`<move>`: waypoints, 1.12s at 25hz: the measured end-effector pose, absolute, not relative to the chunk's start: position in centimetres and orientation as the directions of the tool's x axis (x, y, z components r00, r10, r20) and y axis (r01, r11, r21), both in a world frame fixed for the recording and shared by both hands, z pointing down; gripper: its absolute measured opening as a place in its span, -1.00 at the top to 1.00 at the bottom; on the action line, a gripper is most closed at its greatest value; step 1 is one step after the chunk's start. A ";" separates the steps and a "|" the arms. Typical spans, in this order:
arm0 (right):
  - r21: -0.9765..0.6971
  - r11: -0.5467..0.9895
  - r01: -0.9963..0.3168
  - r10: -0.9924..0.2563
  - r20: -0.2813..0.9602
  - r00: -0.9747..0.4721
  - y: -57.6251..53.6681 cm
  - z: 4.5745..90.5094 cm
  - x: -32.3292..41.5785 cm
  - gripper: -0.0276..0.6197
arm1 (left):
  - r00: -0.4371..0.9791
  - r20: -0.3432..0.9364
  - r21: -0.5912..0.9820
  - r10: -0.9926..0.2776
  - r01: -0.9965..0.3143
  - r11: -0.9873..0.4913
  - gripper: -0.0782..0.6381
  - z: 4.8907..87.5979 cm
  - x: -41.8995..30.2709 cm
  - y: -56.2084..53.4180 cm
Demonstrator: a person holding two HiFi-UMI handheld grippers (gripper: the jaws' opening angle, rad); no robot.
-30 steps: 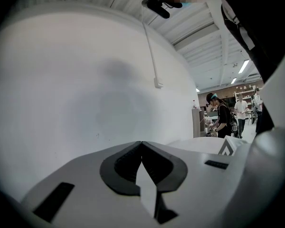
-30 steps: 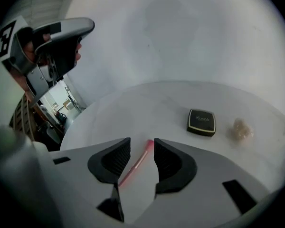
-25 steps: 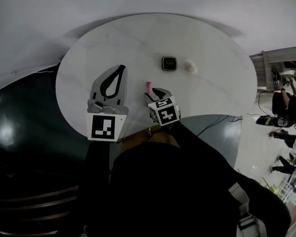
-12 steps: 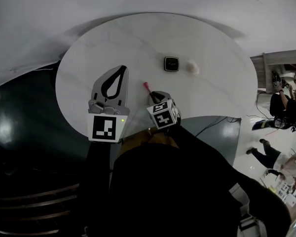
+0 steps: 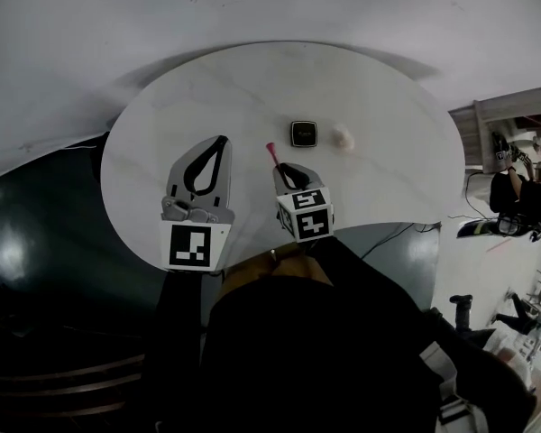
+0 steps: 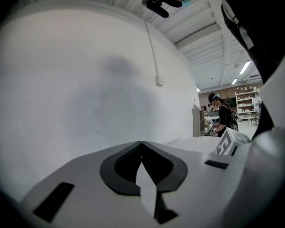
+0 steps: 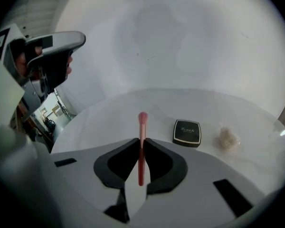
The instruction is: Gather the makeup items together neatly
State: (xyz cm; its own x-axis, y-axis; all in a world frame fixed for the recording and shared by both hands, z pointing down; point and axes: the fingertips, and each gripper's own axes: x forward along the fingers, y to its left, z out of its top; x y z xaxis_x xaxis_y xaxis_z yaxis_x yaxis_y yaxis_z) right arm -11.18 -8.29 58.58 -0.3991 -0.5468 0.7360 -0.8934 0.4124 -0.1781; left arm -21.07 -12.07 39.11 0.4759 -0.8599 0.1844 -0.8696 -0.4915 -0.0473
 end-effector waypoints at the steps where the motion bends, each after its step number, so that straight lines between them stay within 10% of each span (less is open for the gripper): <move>1: -0.188 0.402 -0.896 -0.559 0.725 -0.402 -8.9 58.0 -11.2 0.72 | 0.479 0.184 -0.050 -0.858 -0.867 -0.495 0.74 39.0 -20.8 -12.2; 28: -0.323 0.194 -0.926 -0.506 0.776 -0.377 -15.2 63.1 -13.0 0.72 | 0.437 0.229 -0.042 -0.870 -0.888 -0.457 0.74 41.0 -22.3 -14.9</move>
State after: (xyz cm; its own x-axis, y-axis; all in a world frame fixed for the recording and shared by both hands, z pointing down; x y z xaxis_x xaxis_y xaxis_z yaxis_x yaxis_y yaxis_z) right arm -13.02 -15.19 63.08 -0.3769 -0.5060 0.7758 -0.9262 0.1941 -0.3234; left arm -22.34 -14.88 40.96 0.4370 -0.8698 0.2292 -0.8882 -0.4575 -0.0425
